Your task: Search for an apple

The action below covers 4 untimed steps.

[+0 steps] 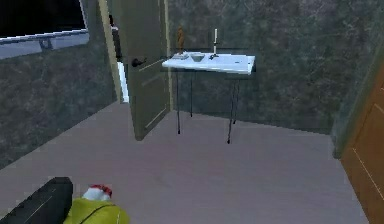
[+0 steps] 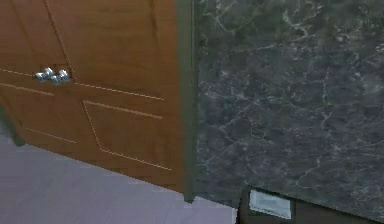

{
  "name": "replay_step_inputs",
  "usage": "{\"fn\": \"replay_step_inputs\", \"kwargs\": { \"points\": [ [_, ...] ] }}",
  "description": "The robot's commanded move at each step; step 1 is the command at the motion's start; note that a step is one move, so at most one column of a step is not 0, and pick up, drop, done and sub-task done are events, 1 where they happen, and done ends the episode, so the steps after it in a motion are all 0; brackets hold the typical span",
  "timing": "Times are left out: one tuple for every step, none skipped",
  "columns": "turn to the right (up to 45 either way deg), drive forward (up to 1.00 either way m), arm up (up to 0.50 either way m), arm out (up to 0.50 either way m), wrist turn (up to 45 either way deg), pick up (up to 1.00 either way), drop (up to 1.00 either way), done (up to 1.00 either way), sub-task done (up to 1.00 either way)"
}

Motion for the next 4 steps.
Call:
{"fn": "replay_step_inputs", "kwargs": {
  "points": [
    [6.0, 0.0, 0.0, 0.0, 0.0, 0.0, 0.0, 0.0, 0.0],
    [0.0, 0.7, 0.0, 0.0, 0.0, 0.0, 0.0, 0.0, 0.0],
    [-27.0, 0.0, 0.0, 0.0, 0.0, 0.0, 0.0, 0.0, 0.0],
    [0.0, 0.45, 0.0, 0.0, 0.0, 0.0, 0.0, 0.0, 0.0]
  ]
}}
